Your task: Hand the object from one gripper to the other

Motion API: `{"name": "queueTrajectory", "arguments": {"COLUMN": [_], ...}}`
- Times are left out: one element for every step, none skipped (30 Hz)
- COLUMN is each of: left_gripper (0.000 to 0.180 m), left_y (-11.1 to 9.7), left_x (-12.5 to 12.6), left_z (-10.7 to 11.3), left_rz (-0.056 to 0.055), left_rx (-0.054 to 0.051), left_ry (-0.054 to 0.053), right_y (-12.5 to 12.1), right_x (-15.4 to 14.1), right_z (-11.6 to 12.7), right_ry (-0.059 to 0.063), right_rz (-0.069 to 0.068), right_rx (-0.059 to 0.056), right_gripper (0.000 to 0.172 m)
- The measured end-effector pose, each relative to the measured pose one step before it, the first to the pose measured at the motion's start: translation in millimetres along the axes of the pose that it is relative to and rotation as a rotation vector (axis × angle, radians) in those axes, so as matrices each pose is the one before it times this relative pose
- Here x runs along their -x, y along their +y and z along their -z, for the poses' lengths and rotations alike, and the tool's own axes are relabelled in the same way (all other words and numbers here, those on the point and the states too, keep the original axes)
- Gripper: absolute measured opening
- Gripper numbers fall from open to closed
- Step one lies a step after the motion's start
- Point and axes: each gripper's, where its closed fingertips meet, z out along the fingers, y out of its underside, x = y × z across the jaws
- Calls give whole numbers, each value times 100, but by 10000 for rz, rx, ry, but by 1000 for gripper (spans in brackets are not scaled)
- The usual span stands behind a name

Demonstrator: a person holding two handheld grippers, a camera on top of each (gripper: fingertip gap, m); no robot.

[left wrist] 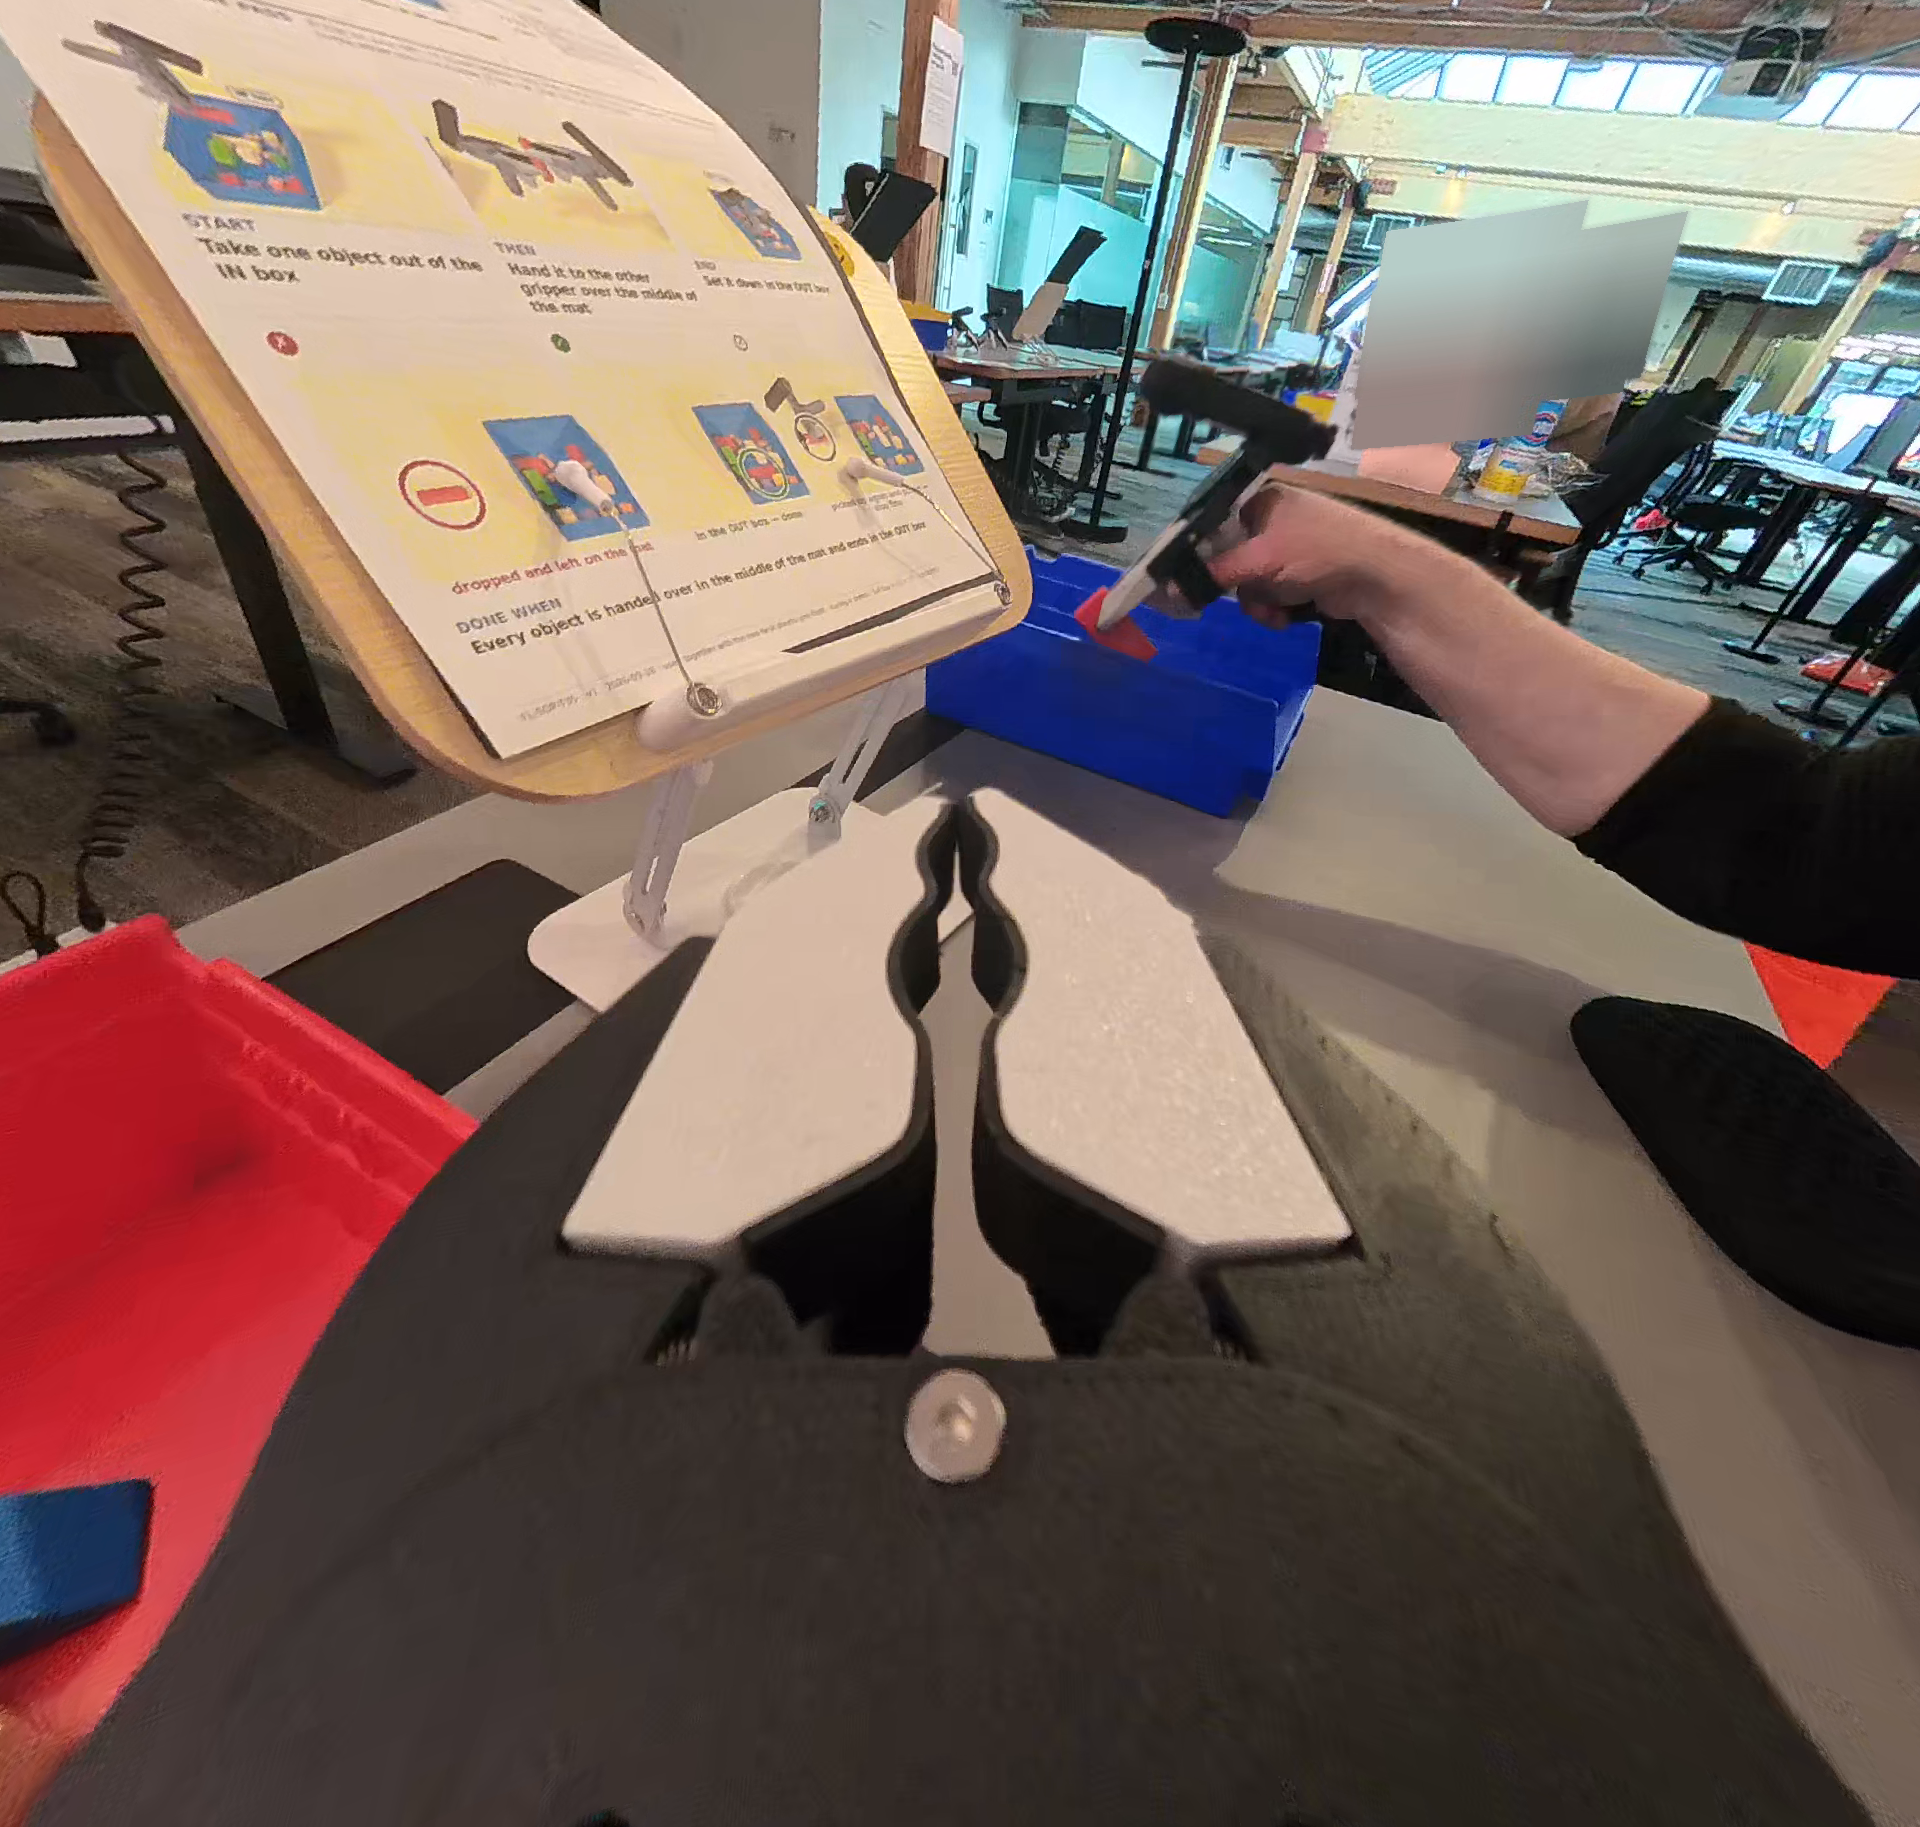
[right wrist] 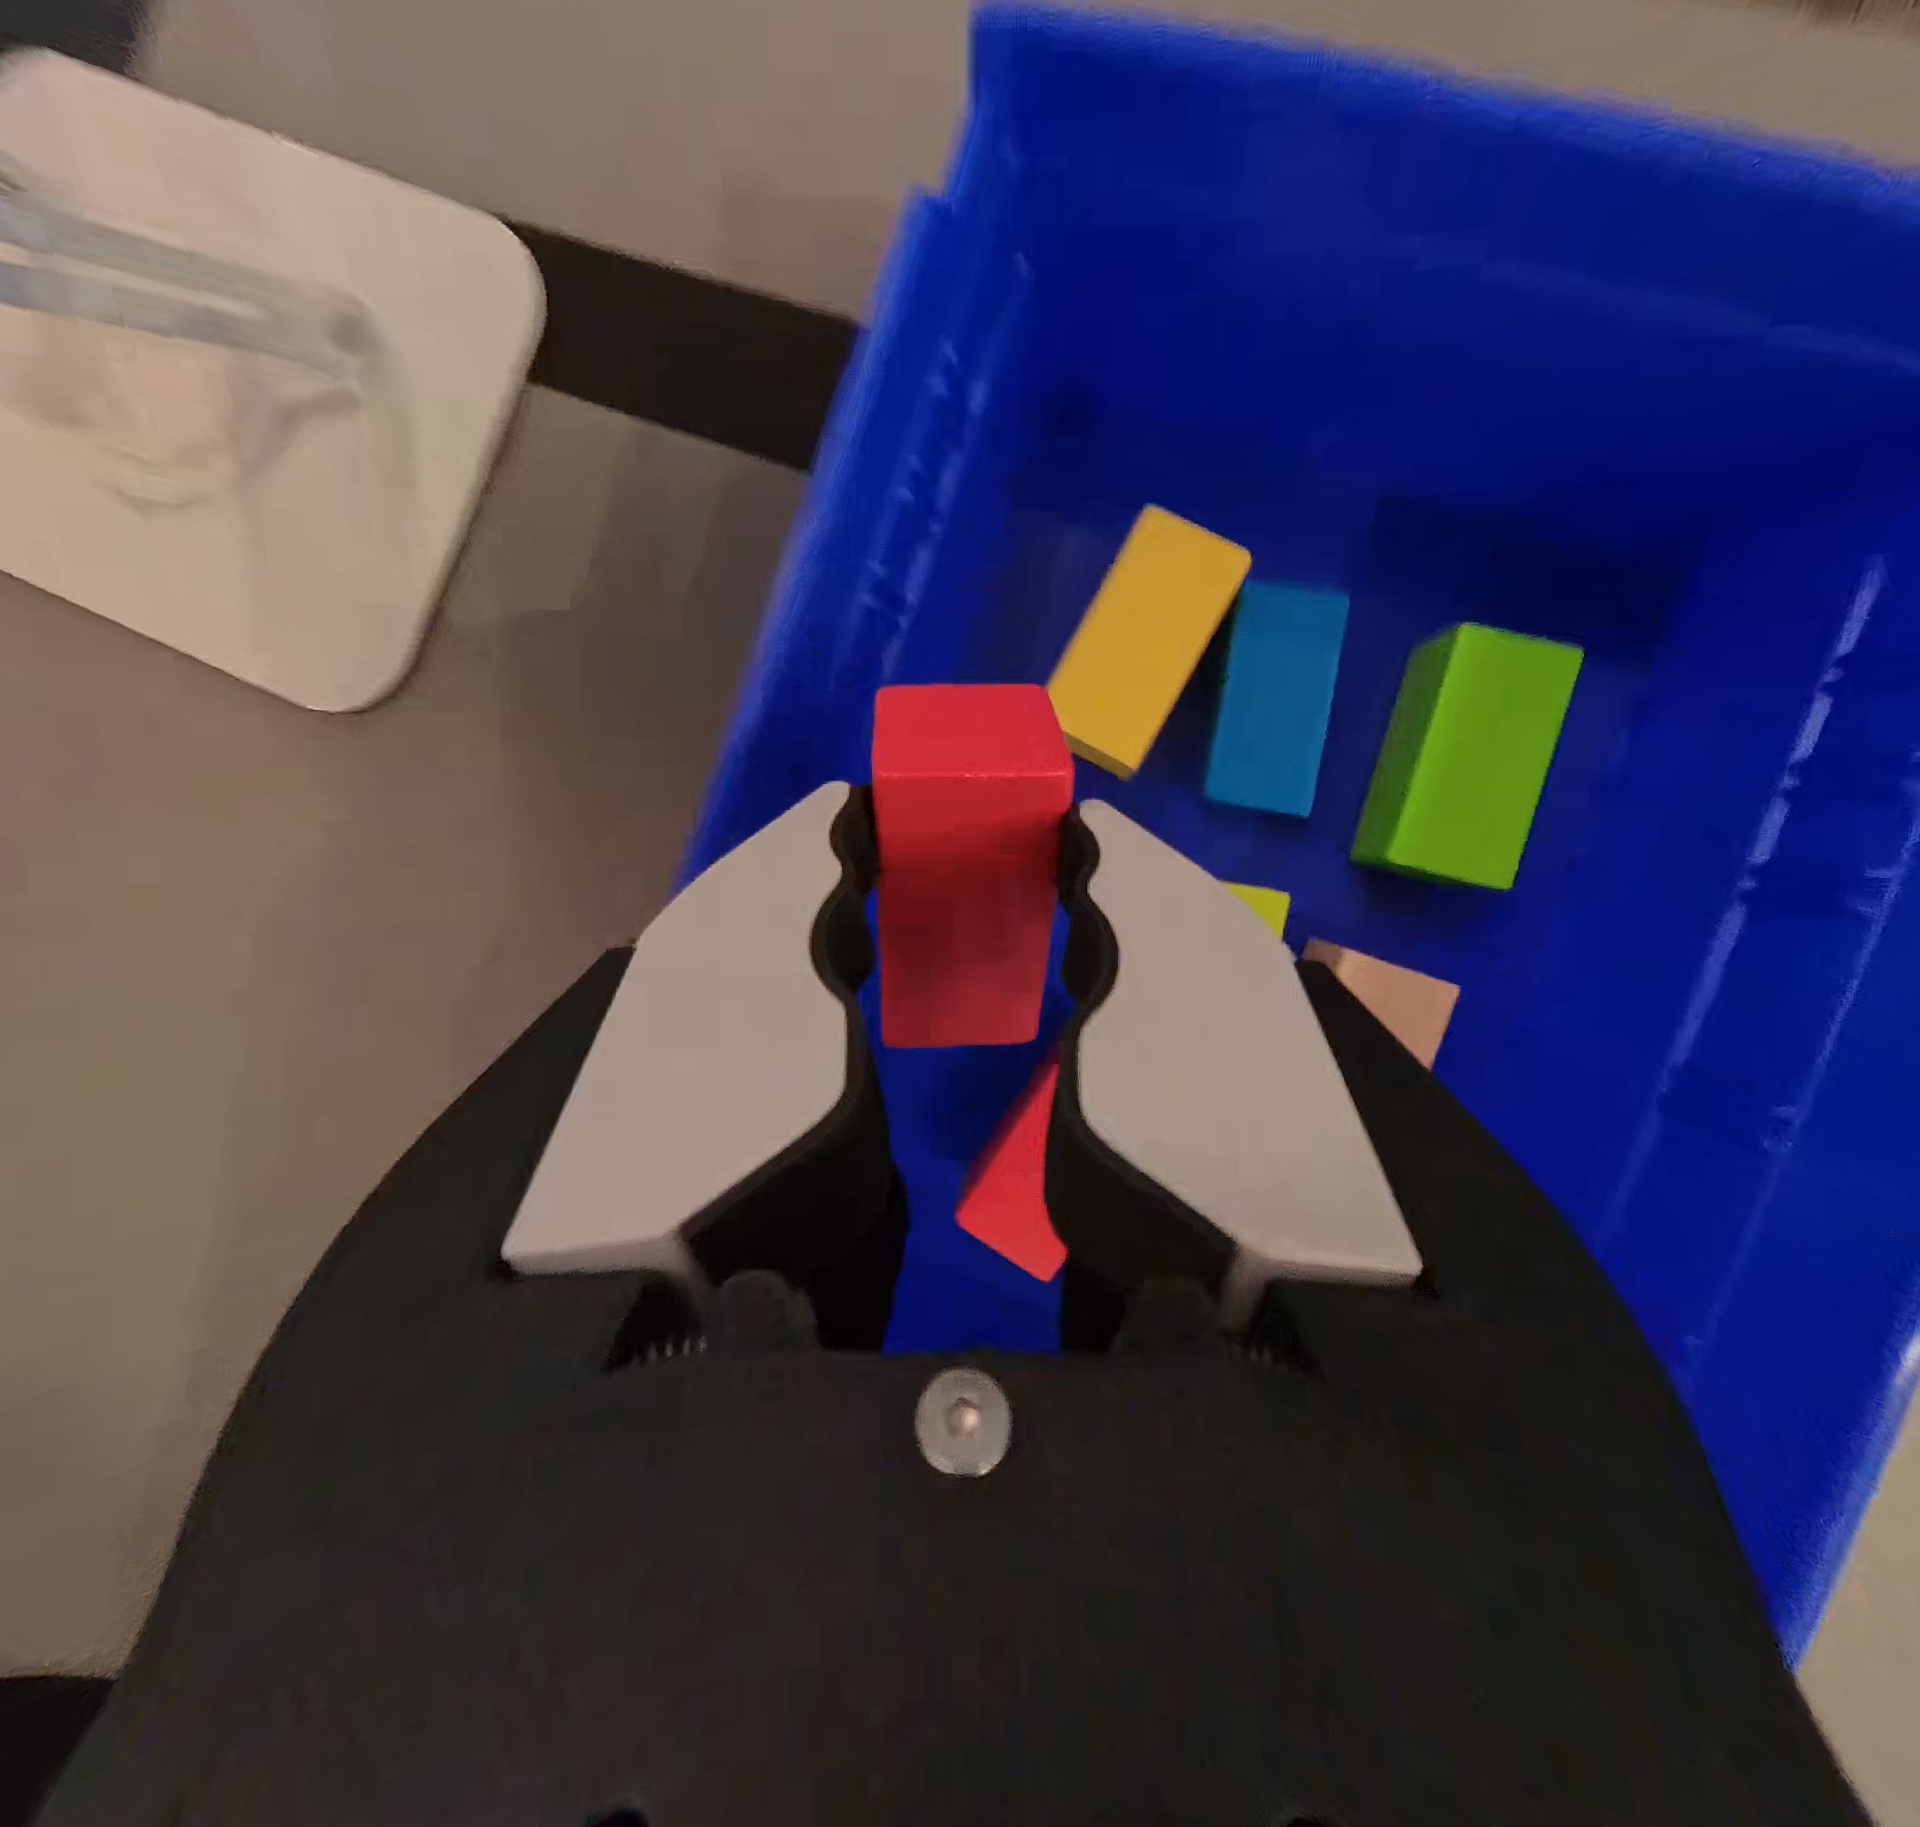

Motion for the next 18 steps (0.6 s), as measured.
{"name": "queueTrajectory", "arguments": {"left_gripper": [0, 0, 0, 0, 0, 0, 0, 0, 0, 0, 0, 0, 0, 0, 1, 1, 2, 2], "left_y": [137, 128, 124, 77, 11, -17, -27, 28, 58, 89, 61, 78, 84, 48, 17, 50, 71, 38], "left_x": [20, -18, -18, 58, 87, 95, 86, 115, 112, 115, 111, 85, 85, 108, 80, 117, 192, 258], "left_z": [155, 121, 100, 111, 133, 134, 121, 87, 55, 57, 53, 53, 49, 70, 78, 89, 99, 136], "left_rz": [-11, -2, -8, -30, -37, -5, 30, 45, 53, 42, 25, 10, -5, -8, 9, 15, -6, -29], "left_rx": [32, 43, 66, 53, 16, -7, -18, -8, 11, 18, 8, 18, 37, 16, 0, 30, 55, 48], "left_ry": [-65, -23, -13, -54, -59, -28, 0, 0, 1, -10, -27, -22, -26, -41, -20, -20, -64, -114], "right_y": [752, 628, 511, 459, 439, 364, 220, 87, 59, 51, 43, -74, -114, -24, -104, -75, -56, -139], "right_x": [-494, -461, -485, -250, -110, -265, -319, -142, -146, -256, -202, -141, -272, -291, -194, -294, -329, -251], "right_z": [-1004, -881, -777, -753, -730, -652, -538, -444, -311, -235, -195, -70, 15, -55, -29, -29, -39, -56], "right_ry": [72, 115, 173, 42, -29, 114, 156, 29, 46, 171, 143, 87, 142, 119, 58, 158, 204, 155], "right_rz": [-132, -107, -77, -88, -61, -30, -44, -67, -56, -8, 18, -8, -36, -32, -33, 3, 25, -5], "right_rx": [427, 403, 358, 346, 358, 321, 225, 148, 130, 126, 129, 43, 12, 64, 4, 12, 2, -62], "right_gripper": [31, 32, 32, 32, 32, 32, 32, 32, 32, 32, 31, 32, 31, 31, 31, 31, 31, 31]}}
